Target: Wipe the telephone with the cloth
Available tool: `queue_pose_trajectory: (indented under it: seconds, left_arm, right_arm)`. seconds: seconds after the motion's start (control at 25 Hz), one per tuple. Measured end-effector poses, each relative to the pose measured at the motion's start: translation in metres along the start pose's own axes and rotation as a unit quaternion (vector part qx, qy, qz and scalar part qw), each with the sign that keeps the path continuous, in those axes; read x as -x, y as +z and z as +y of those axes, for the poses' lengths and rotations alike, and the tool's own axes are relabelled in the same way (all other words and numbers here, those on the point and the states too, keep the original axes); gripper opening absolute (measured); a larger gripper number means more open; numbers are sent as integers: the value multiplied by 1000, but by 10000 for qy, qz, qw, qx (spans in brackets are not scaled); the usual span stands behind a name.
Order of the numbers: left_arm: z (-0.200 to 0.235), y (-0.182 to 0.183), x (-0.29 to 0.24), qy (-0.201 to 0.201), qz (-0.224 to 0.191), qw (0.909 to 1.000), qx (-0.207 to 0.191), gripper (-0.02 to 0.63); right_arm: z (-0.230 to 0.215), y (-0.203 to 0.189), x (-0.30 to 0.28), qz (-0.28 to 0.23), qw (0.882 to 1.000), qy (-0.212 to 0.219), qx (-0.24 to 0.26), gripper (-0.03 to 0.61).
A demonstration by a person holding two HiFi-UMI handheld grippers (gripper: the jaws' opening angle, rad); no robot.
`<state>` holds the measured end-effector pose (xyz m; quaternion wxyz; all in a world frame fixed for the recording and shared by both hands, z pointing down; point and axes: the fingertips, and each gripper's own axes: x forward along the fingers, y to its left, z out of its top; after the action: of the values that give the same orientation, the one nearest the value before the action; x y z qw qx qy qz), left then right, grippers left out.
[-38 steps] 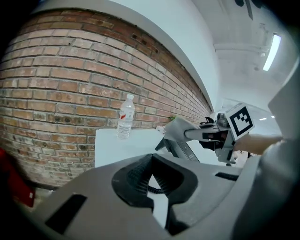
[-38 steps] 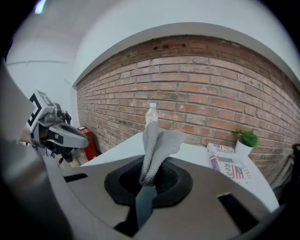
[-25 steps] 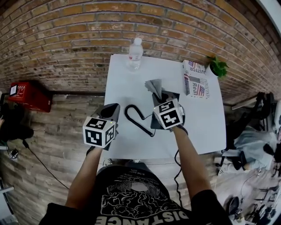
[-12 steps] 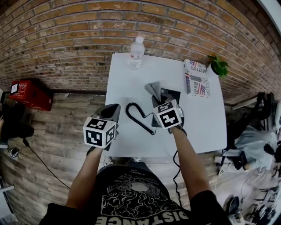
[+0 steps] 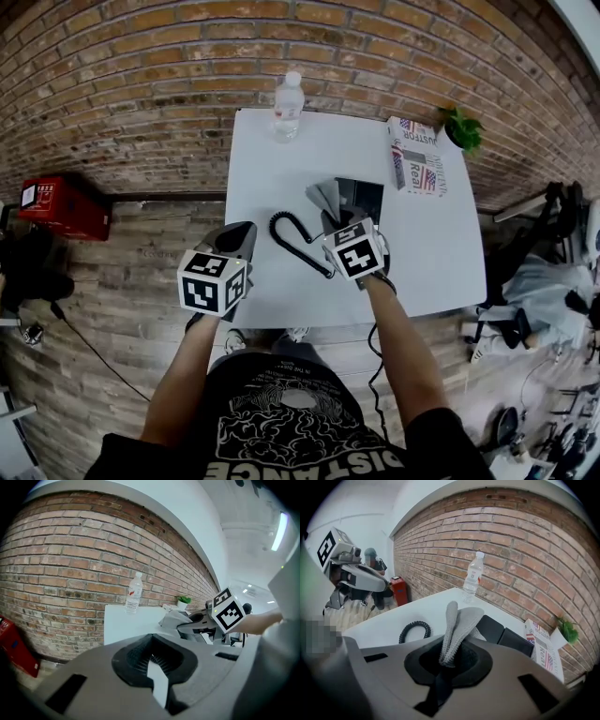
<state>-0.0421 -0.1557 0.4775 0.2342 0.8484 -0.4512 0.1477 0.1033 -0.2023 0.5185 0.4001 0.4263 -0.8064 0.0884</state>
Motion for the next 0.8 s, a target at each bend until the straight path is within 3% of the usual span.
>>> queue_pose_trajectory:
  seconds: [0.8]
  left_arm:
    - [-13, -14, 15, -367, 142, 9990, -234, 6]
  right_arm:
    - [42, -44, 17, 166, 9985, -19, -514, 12]
